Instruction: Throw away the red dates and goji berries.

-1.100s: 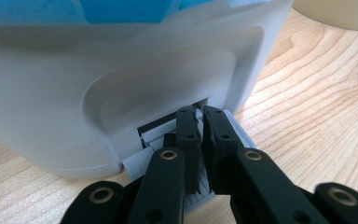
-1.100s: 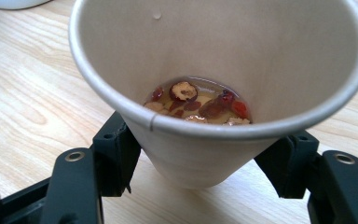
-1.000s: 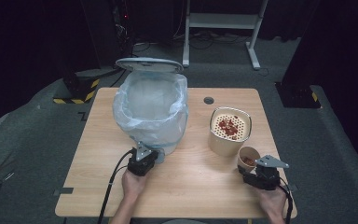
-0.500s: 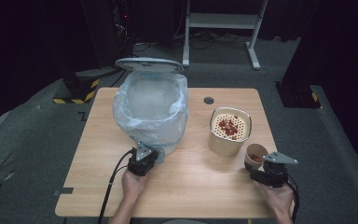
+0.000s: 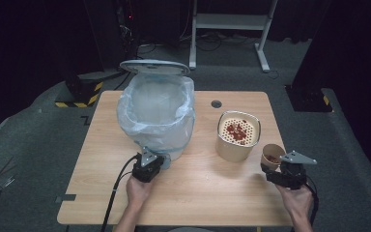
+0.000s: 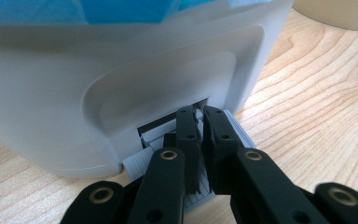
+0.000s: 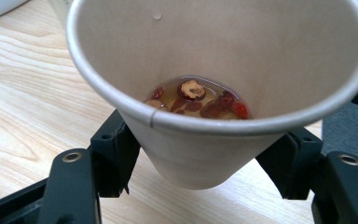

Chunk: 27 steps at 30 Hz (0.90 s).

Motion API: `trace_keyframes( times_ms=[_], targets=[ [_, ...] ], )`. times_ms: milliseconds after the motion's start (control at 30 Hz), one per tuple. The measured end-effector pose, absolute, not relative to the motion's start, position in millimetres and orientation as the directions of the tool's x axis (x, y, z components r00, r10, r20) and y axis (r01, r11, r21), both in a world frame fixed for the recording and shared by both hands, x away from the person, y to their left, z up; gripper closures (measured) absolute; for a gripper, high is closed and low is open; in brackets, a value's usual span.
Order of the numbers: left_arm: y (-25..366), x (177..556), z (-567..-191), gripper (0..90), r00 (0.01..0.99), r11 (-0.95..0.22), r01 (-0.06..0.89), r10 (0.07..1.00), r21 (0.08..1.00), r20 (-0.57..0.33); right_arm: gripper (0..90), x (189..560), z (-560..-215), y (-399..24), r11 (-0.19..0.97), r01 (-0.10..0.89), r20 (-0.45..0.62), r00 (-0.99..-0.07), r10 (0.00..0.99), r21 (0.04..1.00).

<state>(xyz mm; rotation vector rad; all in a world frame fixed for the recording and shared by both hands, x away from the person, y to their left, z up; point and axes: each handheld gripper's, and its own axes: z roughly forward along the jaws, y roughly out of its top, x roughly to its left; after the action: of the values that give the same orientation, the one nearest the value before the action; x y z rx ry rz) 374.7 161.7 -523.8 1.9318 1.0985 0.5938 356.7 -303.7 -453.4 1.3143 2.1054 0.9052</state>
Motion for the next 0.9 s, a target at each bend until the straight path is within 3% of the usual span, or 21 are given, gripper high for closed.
trace_keyframes(
  times_ms=[900],
  targets=[
    [161.8,374.7,-523.8,85.2,0.509,-0.287,0.477,0.861,0.831,0.004,35.0,383.1,-412.3,-303.7,0.361,0.555,-0.136,-0.404,0.904,0.749]
  ],
)
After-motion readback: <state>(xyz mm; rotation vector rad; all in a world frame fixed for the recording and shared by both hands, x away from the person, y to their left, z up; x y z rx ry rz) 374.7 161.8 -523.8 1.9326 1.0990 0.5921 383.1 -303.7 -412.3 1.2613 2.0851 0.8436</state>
